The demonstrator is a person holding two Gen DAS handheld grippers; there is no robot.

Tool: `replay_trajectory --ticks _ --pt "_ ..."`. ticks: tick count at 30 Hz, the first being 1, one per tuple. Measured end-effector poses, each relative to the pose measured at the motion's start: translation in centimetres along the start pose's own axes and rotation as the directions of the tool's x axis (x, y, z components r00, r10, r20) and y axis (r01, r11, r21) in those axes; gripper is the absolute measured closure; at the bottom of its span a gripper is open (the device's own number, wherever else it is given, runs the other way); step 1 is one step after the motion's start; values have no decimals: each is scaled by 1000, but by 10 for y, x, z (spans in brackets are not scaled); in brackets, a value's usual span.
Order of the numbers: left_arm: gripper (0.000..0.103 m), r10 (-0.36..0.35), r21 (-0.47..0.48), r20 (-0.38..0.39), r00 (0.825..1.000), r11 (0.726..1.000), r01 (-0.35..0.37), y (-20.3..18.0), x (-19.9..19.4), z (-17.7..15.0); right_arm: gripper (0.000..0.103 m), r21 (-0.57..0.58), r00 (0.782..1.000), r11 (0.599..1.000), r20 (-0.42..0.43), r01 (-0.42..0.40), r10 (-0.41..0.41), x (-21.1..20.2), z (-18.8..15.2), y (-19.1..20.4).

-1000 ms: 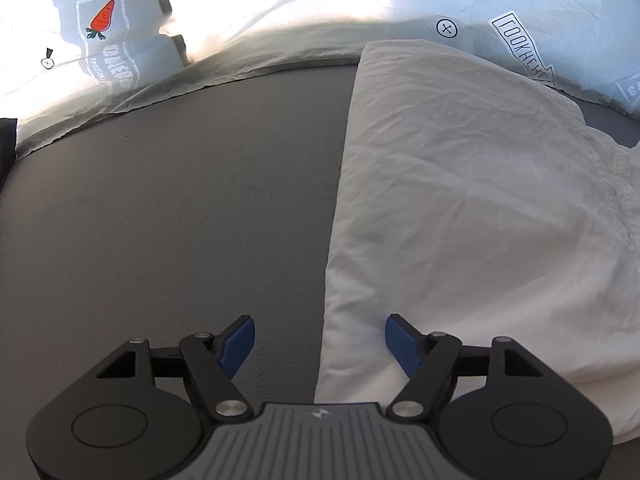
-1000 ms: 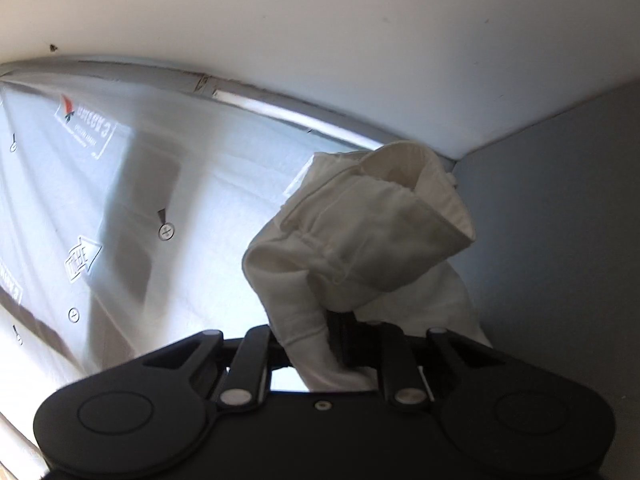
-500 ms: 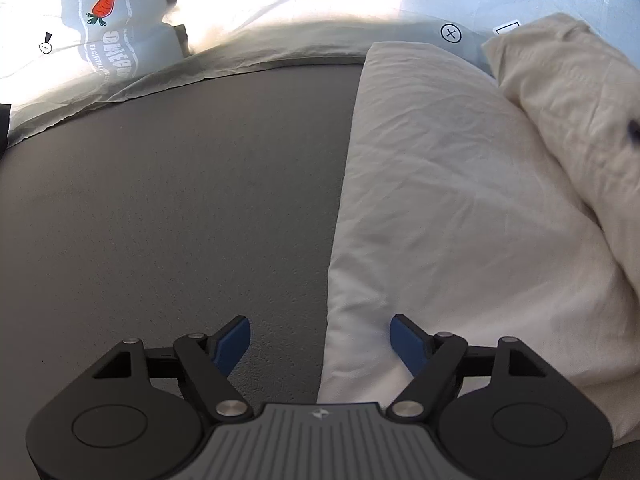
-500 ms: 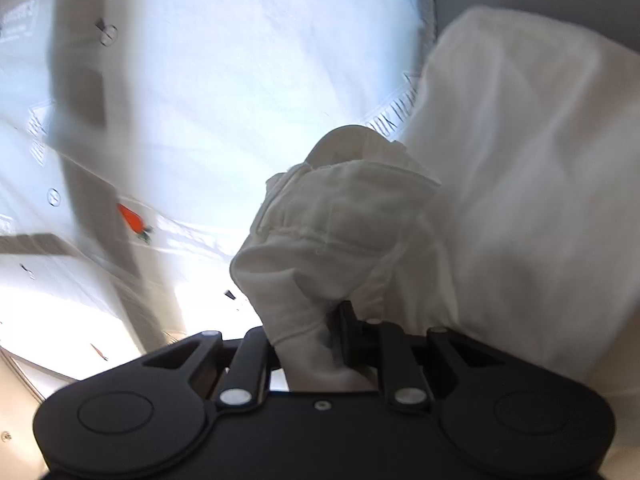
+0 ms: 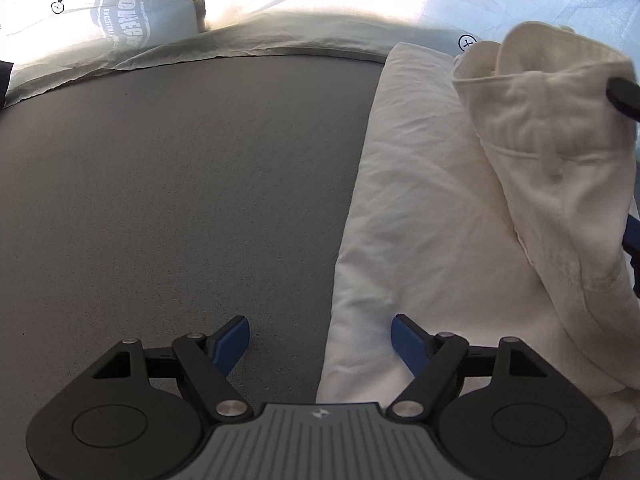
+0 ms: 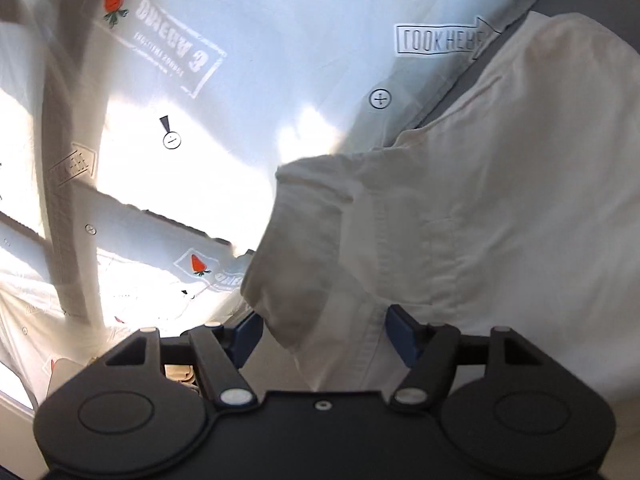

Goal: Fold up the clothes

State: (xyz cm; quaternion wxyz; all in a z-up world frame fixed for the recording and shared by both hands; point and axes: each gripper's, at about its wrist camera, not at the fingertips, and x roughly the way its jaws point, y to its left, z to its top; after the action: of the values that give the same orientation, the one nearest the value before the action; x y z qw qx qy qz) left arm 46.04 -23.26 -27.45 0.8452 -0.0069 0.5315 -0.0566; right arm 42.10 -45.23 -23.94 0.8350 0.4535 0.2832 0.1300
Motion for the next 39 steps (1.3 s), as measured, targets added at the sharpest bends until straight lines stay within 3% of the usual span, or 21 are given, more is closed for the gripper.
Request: replay_trajectory --ticks 3,4,5,7,9,11,13,15,17,19,21,22,23,25,27,31,34,39 --pt "24 -11 -16 -2 1000 1000 11 2 0 -1 30 36 992 992 47 -123 121 -16 6 5" --pt "24 -13 -19 -3 1000 1000 13 2 0 -1 38 48 987 988 84 -144 140 -23 10 0" --pt "24 -13 -19 -4 1000 1000 13 2 0 -1 49 59 988 992 111 -112 105 -24 21 -8" --pt "24 -13 -18 -4 1000 1000 12 2 -1 -1 58 67 988 997 153 -38 27 -25 40 -23" --pt "24 -14 -17 -3 1000 1000 14 2 -1 -1 60 -82 990 990 90 113 -106 -4 32 -30" --pt "25 -20 -16 -4 1000 1000 20 2 -3 0 60 -236 968 939 47 249 -245 17 23 -37" --pt "25 -28 -4 3 1000 1000 28 5 -8 2 59 -389 926 848 32 359 -377 38 14 -42" --pt "25 -40 -6 29 999 999 41 10 -18 3 58 -527 893 744 69 411 -445 52 -4 -27" --pt "25 -75 -19 61 995 997 76 17 -30 6 59 -601 865 665 93 444 -493 45 -18 -23" --pt "25 -113 -22 97 989 993 116 20 -42 10 59 -610 870 664 85 432 -486 40 -11 -22" --pt "25 -137 -8 141 981 990 139 17 -55 16 41 -583 885 696 89 418 -457 23 -3 -29" --pt "25 -142 4 168 976 990 144 14 -61 20 25 -569 891 709 98 416 -444 13 2 -32" --pt "24 -150 21 195 969 989 149 9 -67 23 19 -550 888 712 134 436 -440 -1 6 -34" --pt "22 -180 62 233 956 983 170 -3 -73 32 19 -516 870 705 207 486 -449 -24 18 -39" --pt "17 -210 97 249 945 977 192 -16 -73 39 14 -478 835 686 271 548 -478 -43 31 -47" --pt "15 -157 135 256 954 983 125 -38 -52 46 9 -399 763 651 297 646 -574 -64 64 -76" --pt "15 -139 135 219 966 985 111 -39 -28 54 9 -357 757 669 250 652 -604 -67 83 -97" --pt "15 -136 158 157 978 981 111 -33 5 60 11 -336 775 701 191 629 -603 -53 98 -121"
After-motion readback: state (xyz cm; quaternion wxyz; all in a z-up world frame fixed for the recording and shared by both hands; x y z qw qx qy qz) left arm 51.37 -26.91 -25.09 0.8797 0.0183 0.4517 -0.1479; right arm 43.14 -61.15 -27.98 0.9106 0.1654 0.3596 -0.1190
